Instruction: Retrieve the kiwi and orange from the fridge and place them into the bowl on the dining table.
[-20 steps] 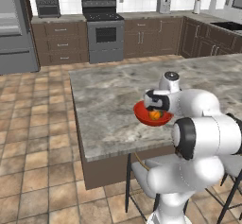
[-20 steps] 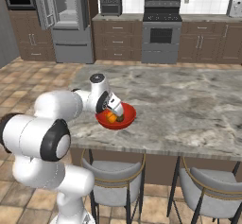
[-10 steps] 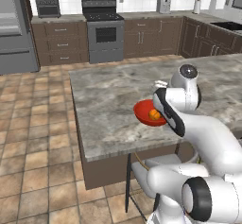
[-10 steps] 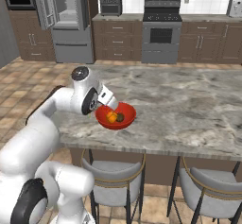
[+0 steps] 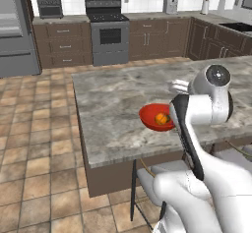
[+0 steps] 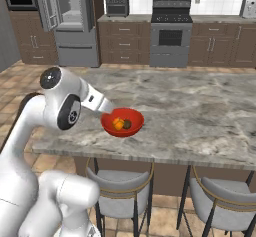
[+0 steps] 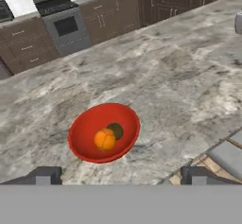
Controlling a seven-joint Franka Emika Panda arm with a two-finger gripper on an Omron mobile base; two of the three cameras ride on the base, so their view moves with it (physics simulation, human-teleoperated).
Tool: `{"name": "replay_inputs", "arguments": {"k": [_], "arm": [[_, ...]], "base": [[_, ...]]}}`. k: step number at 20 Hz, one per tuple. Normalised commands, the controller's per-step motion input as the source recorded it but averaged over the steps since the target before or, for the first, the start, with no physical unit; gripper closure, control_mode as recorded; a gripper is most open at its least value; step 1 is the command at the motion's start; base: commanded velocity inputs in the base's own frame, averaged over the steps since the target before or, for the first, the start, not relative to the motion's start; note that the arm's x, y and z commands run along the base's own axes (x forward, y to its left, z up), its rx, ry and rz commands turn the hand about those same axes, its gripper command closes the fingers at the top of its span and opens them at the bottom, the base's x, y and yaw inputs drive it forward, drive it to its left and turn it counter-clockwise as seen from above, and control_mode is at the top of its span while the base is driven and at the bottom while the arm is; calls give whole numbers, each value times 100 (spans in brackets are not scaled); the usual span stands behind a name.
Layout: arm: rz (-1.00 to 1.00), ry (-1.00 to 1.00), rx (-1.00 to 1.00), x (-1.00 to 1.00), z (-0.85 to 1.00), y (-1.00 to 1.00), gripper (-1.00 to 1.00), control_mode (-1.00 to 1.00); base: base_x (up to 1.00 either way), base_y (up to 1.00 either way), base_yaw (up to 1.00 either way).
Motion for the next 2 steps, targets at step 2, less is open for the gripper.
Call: {"name": "replay_inputs", "arguments": {"k": [2], "arm": [[0,-5,-9,-98,48,20,-100,-100]], "base": [[0,0,0]]}}
